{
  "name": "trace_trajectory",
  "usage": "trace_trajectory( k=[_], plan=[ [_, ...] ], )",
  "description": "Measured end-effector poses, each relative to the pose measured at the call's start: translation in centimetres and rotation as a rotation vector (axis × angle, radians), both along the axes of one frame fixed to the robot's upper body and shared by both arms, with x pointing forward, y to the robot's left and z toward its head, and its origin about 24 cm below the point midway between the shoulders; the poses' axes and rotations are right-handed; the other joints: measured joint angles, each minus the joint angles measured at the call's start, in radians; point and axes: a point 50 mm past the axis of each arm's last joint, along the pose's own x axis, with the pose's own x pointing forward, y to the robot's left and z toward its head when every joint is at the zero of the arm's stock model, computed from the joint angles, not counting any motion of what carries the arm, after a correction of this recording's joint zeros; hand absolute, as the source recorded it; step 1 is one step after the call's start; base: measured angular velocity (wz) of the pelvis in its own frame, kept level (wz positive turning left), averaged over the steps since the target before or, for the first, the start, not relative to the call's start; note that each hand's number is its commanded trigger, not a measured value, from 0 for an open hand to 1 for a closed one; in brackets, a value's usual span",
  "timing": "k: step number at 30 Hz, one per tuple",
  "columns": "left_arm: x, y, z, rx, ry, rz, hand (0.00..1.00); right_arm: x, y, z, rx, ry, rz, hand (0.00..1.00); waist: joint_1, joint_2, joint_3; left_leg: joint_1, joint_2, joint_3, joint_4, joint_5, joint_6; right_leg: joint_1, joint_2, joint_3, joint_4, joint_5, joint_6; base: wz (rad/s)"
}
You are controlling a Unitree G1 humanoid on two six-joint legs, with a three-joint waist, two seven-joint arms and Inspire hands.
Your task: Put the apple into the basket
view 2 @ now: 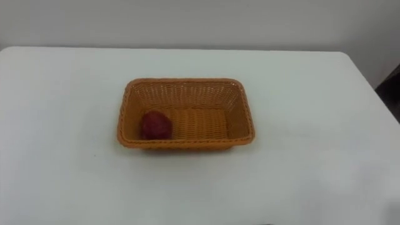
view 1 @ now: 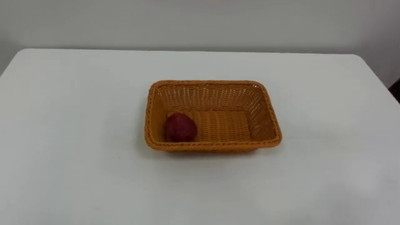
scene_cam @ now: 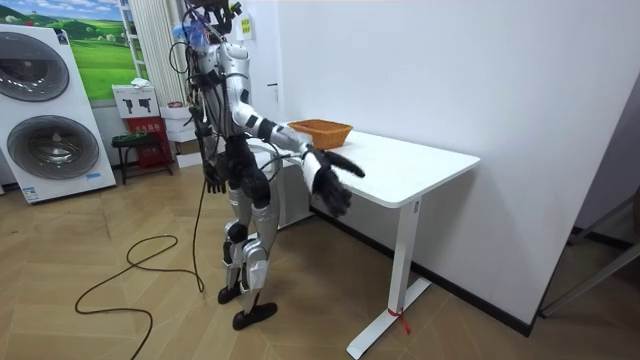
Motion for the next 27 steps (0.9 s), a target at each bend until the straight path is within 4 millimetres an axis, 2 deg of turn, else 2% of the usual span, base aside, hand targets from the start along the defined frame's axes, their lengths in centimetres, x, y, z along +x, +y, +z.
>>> trace_trajectory(
  k=[1, 3, 7, 8, 10, 13, 19, 21, 27],
  plan=[
    [0.4, 0.1, 0.0, 0.004, -0.016, -0.005, 0.0, -1.4, 0.5, -1.4, 0.065, 0.042, -0.02, 0.0, 0.003, 0.005, 0.0025, 0.0, -0.005, 0.0, -0.001, 0.001, 0.0, -0.001, 0.0, 0.002, 0.0, 0.0, 0.0, 0.0],
    [0.7, 0.0, 0.0, 0.003, -0.022, -0.01, 0.0, -2.9, 1.5, -3.3, 0.159, 0.118, -0.023, 0.0, 0.006, 0.01, 0.0024, 0.001, -0.005, 0.002, -0.002, 0.001, 0.0, -0.001, 0.002, 0.012, 0.001, 0.0, -0.001, -0.06],
    [0.5, -0.6, -0.2, -0.018, -0.016, -0.004, 0.0, -4.8, 4.0, -5.8, 0.274, 0.242, 0.023, 0.0, 0.01, 0.01, 0.0041, 0.001, -0.005, 0.003, -0.001, 0.001, 0.0, 0.0, 0.002, 0.019, 0.002, -0.001, -0.001, -0.03],
    [0.5, -0.8, -0.3, -0.022, -0.005, -0.011, 0.0, -5.1, 5.1, -6.6, 0.311, 0.298, 0.055, 0.0, 0.013, 0.01, 0.0065, 0.001, -0.005, 0.003, 0.0, 0.001, 0.0, 0.0, 0.002, 0.02, 0.004, -0.001, -0.001, 0.0],
    [0.6, -1.0, -0.4, -0.031, 0.0, -0.023, 0.0, -5.1, 7.0, -7.9, 0.359, 0.411, 0.167, 0.0, 0.027, 0.008, 0.0101, 0.002, 0.001, 0.003, 0.0, 0.0, 0.001, -0.002, 0.002, 0.027, 0.004, 0.0, -0.001, 0.0],
    [0.7, -1.4, -0.5, -0.043, 0.012, -0.053, 0.0, -5.1, 8.1, -8.6, 0.39, 0.483, 0.283, 0.0, 0.041, 0.011, 0.0117, 0.002, 0.0, 0.003, 0.003, -0.001, 0.003, -0.004, 0.002, 0.028, 0.0, 0.001, 0.0, 0.0],
    [1.0, -1.9, -0.7, -0.061, 0.016, -0.091, 0.0, -3.5, 10.2, -9.6, 0.356, 0.653, 0.738, 0.0, 0.06, 0.02, 0.0198, -0.002, -0.001, 0.003, -0.003, -0.001, 0.003, -0.011, 0.002, 0.026, -0.001, 0.001, 0.0, 0.0],
    [1.6, -1.9, -0.8, -0.064, 0.003, -0.097, 0.0, -3.2, 11.0, -10.2, 0.381, 0.691, 0.885, 0.0, 0.068, 0.031, 0.0189, -0.001, 0.0, 0.004, -0.002, -0.001, 0.003, -0.01, 0.003, 0.025, -0.002, 0.001, 0.0, 0.0],
    [2.5, -2.7, -1.0, -0.093, -0.001, -0.146, 0.0, -3.8, 12.5, -11.4, 0.541, 0.702, 1.063, 0.0, 0.091, 0.059, 0.0201, -0.001, -0.008, 0.008, -0.006, -0.001, 0.003, -0.007, -0.001, 0.017, -0.002, 0.001, 0.001, 0.01]
  ],
)
